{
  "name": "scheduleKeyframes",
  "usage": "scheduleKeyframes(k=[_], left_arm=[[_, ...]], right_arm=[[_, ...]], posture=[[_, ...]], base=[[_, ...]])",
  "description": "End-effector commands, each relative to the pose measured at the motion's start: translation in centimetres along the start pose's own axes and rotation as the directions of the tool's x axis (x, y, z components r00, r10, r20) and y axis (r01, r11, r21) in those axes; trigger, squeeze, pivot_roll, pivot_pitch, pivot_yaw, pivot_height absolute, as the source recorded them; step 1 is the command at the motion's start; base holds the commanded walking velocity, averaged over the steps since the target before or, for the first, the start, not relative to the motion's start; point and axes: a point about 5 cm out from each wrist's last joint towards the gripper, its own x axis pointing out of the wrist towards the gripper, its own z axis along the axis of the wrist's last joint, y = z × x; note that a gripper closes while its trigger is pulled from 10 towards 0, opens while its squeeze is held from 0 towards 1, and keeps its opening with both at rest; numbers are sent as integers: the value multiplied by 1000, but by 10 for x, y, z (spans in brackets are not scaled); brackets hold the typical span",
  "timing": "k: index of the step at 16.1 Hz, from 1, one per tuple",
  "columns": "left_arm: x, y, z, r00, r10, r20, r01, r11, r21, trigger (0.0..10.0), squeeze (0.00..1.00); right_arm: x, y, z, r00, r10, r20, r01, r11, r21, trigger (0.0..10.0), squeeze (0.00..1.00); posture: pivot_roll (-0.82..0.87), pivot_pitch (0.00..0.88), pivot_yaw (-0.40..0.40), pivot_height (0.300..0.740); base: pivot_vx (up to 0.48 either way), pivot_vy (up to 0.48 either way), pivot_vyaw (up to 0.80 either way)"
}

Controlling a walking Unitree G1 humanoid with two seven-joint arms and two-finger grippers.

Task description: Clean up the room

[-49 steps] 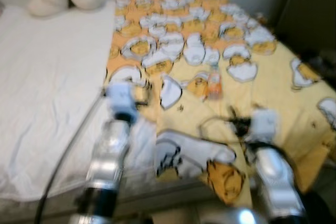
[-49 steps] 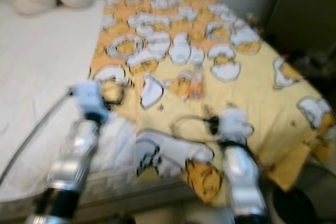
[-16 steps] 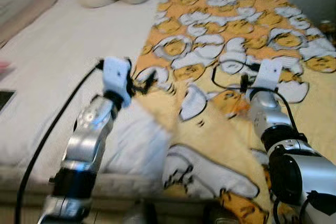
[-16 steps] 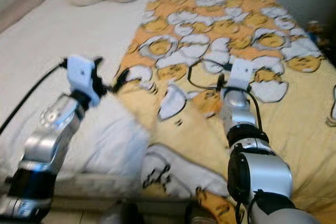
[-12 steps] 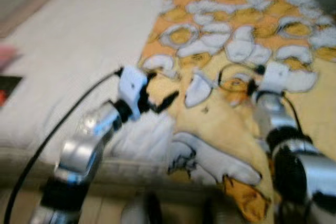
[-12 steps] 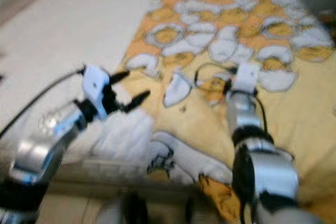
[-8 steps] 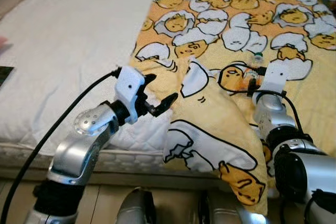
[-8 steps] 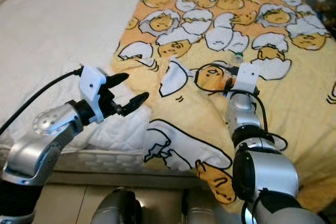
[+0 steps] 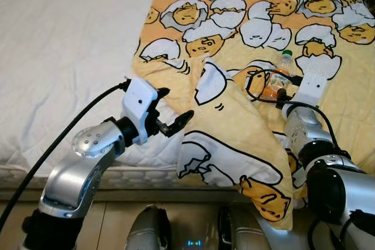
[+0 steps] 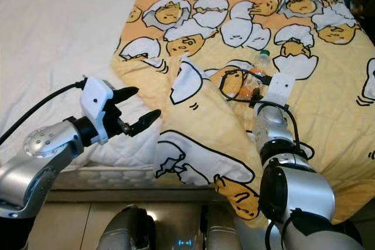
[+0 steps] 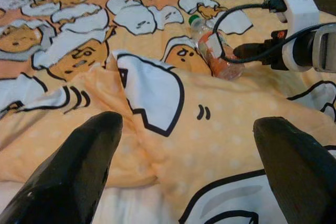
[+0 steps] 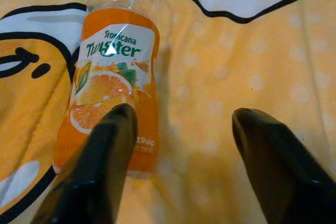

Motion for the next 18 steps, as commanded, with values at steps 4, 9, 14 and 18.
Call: scheduleKeyframes(k=[4, 9, 14, 18], left_arm=[[-6, -2, 0, 1000, 21, -15, -21, 1000, -9, 10000, 0], [-7, -7, 4, 1000, 25, -3, -25, 999, -22, 10000, 0], [-4, -11, 6, 1000, 17, 16, -17, 1000, -6, 10000, 0], [13, 17, -13, 927, 375, 24, -375, 927, 10, 10000, 0]], right_arm=[[-2, 12, -13, 993, 73, -95, -73, 997, 8, 0, 129], [-3, 36, 20, 984, 143, 110, -122, 975, -185, 10000, 0], [-5, 40, 21, 980, 134, 146, -130, 991, -39, 10000, 1000], [-46, 36, -3, 881, 207, 425, -58, 940, -337, 10000, 0]], posture=[[77, 252, 57, 697], [77, 247, 40, 697], [70, 215, 20, 697], [-35, 74, 4, 697]], base=[[0, 0, 0], [0, 0, 0], [0, 0, 0], [0, 0, 0]])
